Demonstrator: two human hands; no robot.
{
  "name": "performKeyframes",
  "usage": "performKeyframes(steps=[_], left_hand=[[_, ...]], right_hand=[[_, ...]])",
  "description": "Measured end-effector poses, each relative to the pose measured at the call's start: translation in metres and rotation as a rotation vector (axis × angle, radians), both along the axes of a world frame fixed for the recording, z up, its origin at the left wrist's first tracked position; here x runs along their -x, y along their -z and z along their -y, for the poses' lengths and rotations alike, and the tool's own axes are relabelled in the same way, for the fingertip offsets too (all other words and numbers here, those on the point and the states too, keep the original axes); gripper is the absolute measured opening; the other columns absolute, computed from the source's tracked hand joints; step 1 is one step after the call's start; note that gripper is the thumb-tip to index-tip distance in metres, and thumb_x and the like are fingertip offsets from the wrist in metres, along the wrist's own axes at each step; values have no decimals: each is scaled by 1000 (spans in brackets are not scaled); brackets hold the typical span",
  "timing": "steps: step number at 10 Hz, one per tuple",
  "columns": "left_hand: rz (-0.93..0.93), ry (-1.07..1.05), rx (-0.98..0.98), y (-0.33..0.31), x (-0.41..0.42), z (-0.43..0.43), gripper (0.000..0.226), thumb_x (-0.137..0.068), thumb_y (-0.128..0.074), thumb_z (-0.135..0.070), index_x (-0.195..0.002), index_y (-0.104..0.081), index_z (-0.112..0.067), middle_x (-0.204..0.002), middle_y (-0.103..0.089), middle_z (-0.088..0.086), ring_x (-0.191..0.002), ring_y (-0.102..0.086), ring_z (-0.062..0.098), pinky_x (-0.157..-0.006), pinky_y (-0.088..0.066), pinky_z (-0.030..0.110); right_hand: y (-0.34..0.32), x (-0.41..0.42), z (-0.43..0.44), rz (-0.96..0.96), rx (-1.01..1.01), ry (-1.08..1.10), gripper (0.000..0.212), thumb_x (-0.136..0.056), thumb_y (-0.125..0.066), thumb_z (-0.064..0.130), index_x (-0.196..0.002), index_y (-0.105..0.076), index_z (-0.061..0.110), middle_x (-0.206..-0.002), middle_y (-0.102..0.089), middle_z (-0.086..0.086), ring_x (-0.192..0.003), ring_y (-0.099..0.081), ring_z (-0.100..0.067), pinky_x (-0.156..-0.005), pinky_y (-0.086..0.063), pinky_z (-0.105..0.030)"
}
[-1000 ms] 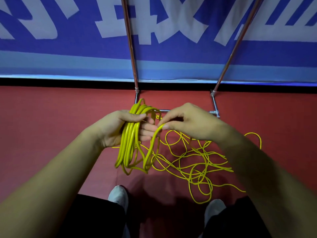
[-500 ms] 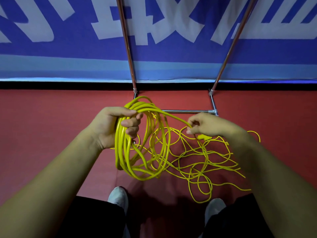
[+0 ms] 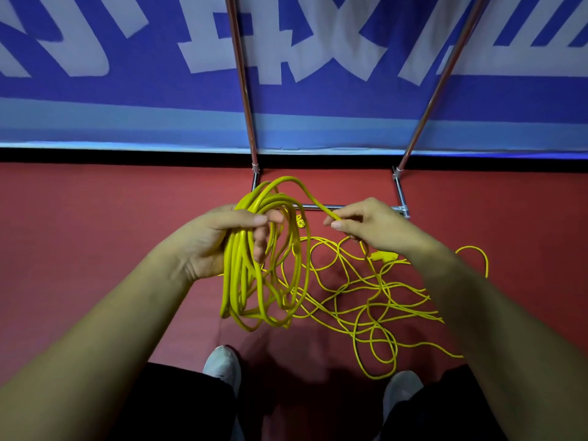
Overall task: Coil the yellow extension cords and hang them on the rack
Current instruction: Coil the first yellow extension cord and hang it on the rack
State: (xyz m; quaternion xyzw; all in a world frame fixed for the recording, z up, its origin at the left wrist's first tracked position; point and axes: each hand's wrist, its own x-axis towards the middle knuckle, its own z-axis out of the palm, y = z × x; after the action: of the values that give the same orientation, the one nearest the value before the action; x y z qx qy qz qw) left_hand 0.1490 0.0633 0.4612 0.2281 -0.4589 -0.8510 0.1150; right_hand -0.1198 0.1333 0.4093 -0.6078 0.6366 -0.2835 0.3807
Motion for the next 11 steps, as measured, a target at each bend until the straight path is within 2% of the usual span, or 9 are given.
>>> performKeyframes(steps=[1,2,3,4,5,6,7,9,11], left_hand=[[38,-73,0,-3,2,-3,59,-41,-90,-48,-76,-57,-13,-48,-60,-6,-45,-58,5,-48,-47,18],[106,-210,56,-3,2,-8,75,-20,-93,-46,-74,-53,-13,-43,-55,-4,-40,-55,7,-43,-44,18],[-133,-141,-163,2,-3,3,30,-62,-84,-25,-73,-60,-11,-47,-51,-5,-40,-52,10,-44,-44,21],[-351,-66,-364,4,-8,13,13,-94,-51,-11,-86,-58,-3,-56,-59,1,-45,-57,14,-52,-42,26],[-447,-119,-399,3,-13,20,17,-97,-44,-12,-89,-55,-2,-54,-59,0,-45,-57,15,-53,-39,26],[-338,-249,-270,-1,-15,21,9,-87,-60,-16,-82,-57,-9,-47,-50,-7,-42,-51,8,-50,-39,20],[-169,-377,-148,-2,-15,24,22,-71,-74,-25,-80,-58,-13,-43,-42,-10,-43,-48,6,-49,-41,17],[60,-485,-69,-1,-13,28,14,-83,-59,-22,-79,-62,-9,-41,-39,-8,-41,-48,7,-45,-43,15],[239,-194,-151,12,-5,12,16,-80,-55,-15,-85,-66,-4,-89,-73,22,-79,-73,29,-66,-60,32]], right_hand=[[1,-1,1,-20,60,32,14,-94,-61,20,-97,-74,22,-58,-45,1,-52,-36,-12,-47,-29,-25],[7,6,3,-63,118,84,13,-94,-60,22,-92,-71,16,-58,-50,3,-50,-39,-7,-47,-31,-22],[22,20,5,-161,53,84,20,-91,-63,21,-75,-64,9,-59,-53,0,-53,-42,-10,-49,-31,-23],[49,36,2,-307,-144,63,30,-92,-62,19,-64,-53,11,-58,-44,0,-58,-41,-16,-50,-29,-25],[79,46,-8,-203,-390,141,26,-91,-65,18,-68,-55,10,-63,-43,0,-62,-39,-15,-54,-30,-25],[95,45,-13,77,-424,338,9,-86,-71,13,-83,-62,13,-77,-68,-6,-70,-57,-12,-71,-41,-27],[84,32,-6,281,-349,454,12,-90,-64,9,-86,-52,11,-71,-67,-9,-52,-61,-11,-54,-47,-22],[10,3,4,-339,-143,25,17,-84,-71,19,-72,-70,8,-49,-56,4,-37,-45,1,-41,-32,-12],[-61,-43,-19,-119,-348,-547,12,-87,-70,22,-86,-75,11,-55,-57,3,-50,-44,-7,-45,-33,-20]])
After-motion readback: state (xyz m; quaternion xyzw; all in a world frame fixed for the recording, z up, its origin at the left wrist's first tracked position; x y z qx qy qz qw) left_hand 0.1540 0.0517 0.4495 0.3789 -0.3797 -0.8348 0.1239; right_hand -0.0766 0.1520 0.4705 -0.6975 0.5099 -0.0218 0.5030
